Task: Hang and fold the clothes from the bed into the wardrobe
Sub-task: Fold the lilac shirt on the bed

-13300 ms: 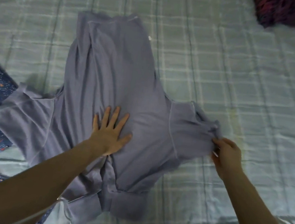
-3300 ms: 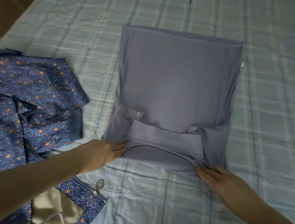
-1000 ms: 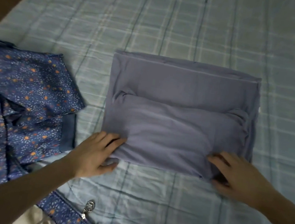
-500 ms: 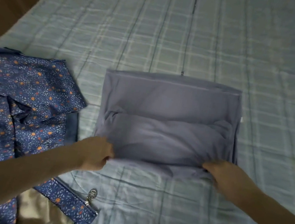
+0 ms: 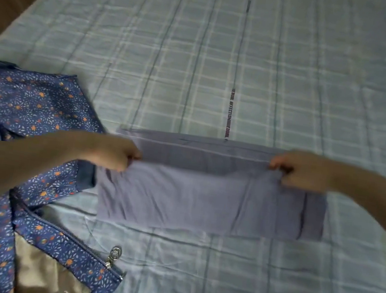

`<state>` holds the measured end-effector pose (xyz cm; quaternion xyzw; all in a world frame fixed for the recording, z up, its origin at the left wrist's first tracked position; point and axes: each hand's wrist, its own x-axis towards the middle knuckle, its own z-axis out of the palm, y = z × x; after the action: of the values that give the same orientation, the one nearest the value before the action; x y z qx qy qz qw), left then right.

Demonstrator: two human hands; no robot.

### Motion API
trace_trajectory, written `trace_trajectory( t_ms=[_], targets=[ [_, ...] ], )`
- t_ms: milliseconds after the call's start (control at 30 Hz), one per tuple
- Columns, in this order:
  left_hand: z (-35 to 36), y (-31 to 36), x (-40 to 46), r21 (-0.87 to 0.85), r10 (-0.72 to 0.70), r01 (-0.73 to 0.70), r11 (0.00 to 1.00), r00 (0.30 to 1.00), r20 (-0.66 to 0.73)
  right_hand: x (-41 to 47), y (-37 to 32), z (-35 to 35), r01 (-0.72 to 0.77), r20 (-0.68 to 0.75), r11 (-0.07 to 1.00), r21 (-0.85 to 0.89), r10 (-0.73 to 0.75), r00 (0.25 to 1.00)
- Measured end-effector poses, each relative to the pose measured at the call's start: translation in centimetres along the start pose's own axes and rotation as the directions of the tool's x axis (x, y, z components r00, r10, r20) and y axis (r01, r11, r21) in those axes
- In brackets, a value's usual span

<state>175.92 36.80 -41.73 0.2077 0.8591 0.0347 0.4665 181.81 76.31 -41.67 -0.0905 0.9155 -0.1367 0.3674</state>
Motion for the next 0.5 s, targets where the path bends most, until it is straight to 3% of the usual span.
trace_trajectory(
  t_ms=[67,133,200,233,267,333,400,500],
  targets=[
    [-1.7,-0.6,2.2,-0.024,-0.091,0.087,0.996,0.968,-0.234,3.2,0.6,-1.6,-0.18,-0.176,0.984,-0.009,0.175,0.969],
    [-2.0,-1.0,4.2,-0.047,-0.143,0.136,0.99,0.879,-0.455,5.4,0.1,-1.1,-0.343,-0.349,0.939,-0.01,0.318,0.881],
    [-0.7,-0.9,5.9,0.019,-0.075,0.118,0.993,0.737,-0.672,6.5,-1.1,1.3,-0.467,-0.536,0.884,-0.037,0.376,0.756],
    [0.5,-0.6,6.6,0.056,-0.013,0.079,0.995,0.684,-0.73,6.9,-1.7,2.7,-0.453,-0.615,0.891,-0.034,0.338,0.712],
    [1.8,-0.2,7.4,0.076,0.041,0.023,0.997,0.667,-0.744,7.3,-2.3,4.1,-0.405,-0.664,0.914,-0.024,0.289,0.69],
    [4.7,0.6,8.6,0.111,0.086,-0.011,0.994,0.708,-0.701,8.3,-3.0,6.7,-0.33,-0.703,0.944,-0.019,0.222,0.676],
    [7.5,0.3,9.3,0.086,0.021,0.054,0.995,0.718,-0.695,8.8,-2.2,8.8,-0.344,-0.672,0.938,0.045,0.283,0.684],
    [10.5,-1.8,9.1,-0.061,-0.156,0.162,0.985,0.674,-0.722,7.5,1.3,11.2,-0.429,-0.596,0.898,0.094,0.396,0.699]
  ],
)
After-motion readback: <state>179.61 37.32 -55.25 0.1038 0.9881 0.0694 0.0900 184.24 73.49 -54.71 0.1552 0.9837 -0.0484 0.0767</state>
